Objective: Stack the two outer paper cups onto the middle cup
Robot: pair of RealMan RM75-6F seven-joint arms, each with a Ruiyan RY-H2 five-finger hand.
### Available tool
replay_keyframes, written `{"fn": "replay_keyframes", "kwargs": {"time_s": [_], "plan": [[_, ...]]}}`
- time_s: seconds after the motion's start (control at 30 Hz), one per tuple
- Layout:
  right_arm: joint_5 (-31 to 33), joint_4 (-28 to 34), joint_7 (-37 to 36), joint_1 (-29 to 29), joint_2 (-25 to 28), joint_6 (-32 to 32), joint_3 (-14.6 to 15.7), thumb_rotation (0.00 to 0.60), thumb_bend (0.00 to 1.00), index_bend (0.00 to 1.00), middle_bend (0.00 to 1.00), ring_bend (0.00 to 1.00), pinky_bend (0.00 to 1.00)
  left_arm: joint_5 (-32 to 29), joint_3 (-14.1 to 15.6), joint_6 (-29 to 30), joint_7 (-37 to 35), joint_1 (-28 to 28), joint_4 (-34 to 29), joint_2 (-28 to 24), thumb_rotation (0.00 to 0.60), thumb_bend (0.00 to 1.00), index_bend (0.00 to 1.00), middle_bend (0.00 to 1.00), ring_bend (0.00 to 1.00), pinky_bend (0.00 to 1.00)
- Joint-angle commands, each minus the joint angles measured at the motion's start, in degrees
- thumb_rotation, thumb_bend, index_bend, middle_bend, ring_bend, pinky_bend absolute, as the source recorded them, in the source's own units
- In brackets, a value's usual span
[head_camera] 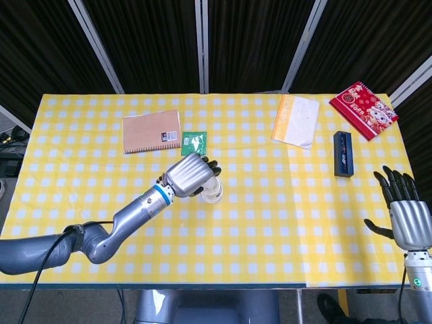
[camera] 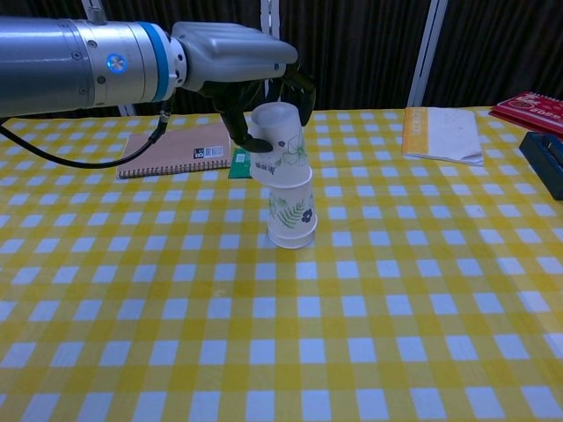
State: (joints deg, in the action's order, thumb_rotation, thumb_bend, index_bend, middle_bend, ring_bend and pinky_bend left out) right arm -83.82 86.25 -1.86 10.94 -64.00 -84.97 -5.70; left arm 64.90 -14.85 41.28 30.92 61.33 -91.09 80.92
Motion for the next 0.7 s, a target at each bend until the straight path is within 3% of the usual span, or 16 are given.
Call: {"fn": "replay_keyframes", "kwargs": {"time_s": [0.03,0.5,0.6,0.7], "plan": [[0.31,-0.16,-0.40,-0.16,0.12,0.01,-0.32,0.600,0.00,0.03,0.00,0.00,0.00,0.69,0.79,0.52,0.79,0.77,-0.21,-0.21,0.600,0.37,0.35,0.31,0.41,0.52],[-0.60,-0.10,-1.06,-0.40,0.22,-0.07,-0.72,0.600,0.00,0.03,0.00,0.00,0.00,-2.16,2.99,2.07,2.47,2.60,2.16,2.45,0.600,0.37,0.33,0.29,0.40,0.51],[-0.70,-0.10,-1.18,-0.44,0.25,0.00,-0.80,0.600,0.00,0.03,0.00,0.00,0.00,-1.91,3.45,2.36,2.17,2.80,2.50,2.69,0.600,0.37,0.28,0.21,0.33,0.48],[-0.69,-0.11,-1.18,-0.47,0.25,0.08,-0.89,0.600,0.00,0.03,0.00,0.00,0.00,-2.02,3.92,2.36,2.27,3.05,2.84,2.73,0.600,0.33,0.16,0.09,0.21,0.39]]}}
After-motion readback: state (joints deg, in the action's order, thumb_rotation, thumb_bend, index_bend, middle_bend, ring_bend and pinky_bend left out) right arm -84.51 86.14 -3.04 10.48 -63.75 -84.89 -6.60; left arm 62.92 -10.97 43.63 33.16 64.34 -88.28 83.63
